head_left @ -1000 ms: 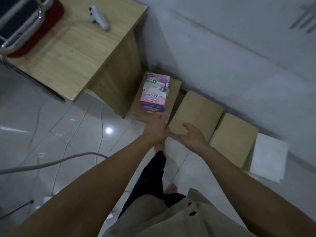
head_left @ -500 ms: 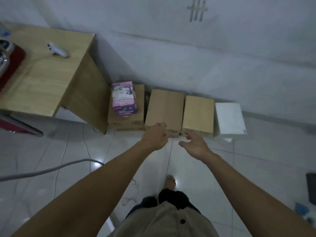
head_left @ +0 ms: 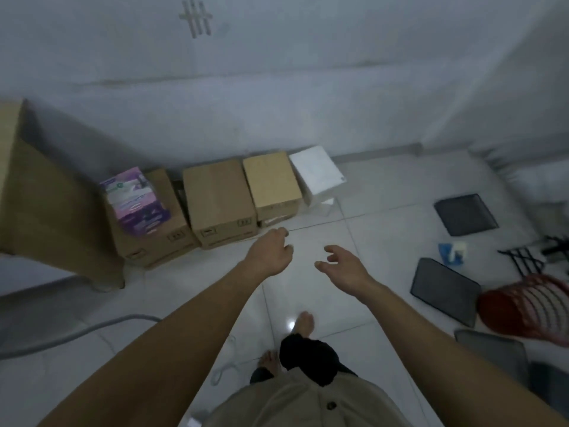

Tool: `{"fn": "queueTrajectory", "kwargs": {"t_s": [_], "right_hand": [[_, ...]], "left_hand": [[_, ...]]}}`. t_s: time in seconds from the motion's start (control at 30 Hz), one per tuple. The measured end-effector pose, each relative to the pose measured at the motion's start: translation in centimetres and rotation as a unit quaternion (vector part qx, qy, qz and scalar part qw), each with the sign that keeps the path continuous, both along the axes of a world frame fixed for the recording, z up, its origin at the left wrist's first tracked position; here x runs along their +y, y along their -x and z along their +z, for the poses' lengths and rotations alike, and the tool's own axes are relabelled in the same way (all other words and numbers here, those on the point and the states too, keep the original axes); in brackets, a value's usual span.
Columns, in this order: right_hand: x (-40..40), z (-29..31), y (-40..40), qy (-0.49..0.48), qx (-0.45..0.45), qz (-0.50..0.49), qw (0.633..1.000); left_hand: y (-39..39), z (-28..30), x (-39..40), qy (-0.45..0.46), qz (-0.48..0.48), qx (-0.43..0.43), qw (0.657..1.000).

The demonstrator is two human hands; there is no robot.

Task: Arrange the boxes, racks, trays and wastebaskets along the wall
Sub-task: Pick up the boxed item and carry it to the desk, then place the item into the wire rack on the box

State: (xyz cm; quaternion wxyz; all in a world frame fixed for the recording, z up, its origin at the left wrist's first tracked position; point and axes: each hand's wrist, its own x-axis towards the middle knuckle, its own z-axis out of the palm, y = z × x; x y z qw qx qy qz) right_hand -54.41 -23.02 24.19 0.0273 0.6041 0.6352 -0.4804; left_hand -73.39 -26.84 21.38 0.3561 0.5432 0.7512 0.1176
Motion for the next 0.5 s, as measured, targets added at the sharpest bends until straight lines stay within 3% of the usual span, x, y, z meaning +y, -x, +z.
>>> {"fn": "queueTrajectory", "kwargs": {"t_s": [0.5], "right_hand": [[-8.9, -0.2, -23.7, 0.003, 0.004, -0.275, 0.962]], "left_hand": [[-22.2, 1.5, 1.2, -0.009, -0.236, 0.017, 0.972]]}}
